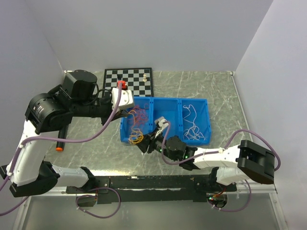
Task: Untangle the cables
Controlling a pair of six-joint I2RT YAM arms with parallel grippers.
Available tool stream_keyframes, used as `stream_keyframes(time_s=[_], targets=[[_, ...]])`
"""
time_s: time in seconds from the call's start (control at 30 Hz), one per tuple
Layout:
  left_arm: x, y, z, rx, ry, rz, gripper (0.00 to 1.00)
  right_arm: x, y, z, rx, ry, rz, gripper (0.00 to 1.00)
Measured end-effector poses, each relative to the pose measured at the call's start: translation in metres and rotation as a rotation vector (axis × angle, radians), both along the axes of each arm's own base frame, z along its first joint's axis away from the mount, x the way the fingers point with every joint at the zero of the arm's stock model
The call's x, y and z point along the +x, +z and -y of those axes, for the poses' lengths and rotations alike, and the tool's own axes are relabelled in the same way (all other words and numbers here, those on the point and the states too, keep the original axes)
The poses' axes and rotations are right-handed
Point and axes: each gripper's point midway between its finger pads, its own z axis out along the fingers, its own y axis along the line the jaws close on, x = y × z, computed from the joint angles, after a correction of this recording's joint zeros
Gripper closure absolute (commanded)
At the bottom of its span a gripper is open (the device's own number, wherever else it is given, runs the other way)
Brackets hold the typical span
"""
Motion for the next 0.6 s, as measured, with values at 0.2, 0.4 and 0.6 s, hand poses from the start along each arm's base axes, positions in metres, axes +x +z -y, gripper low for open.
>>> stream_keyframes(time_s=[0.2,0.4,0.6], targets=[[-0.004,0.013,0.0,-0.033,-0.012,0.022,0.99,0.003,0.006,-0.005,0.009,0.004,0.01,0.84],[-0.006,0.016,0.001,-0.042,-0.019,0.027,0.98,0.005,0.006,-0.004,0.01,-0.002,0.009,1.0],[-0.005,0.017,0.0,-0.042,-0.017,0.031,0.99,0.008,0.006,-0.002,0.014,-0.021,-0.002,1.0]])
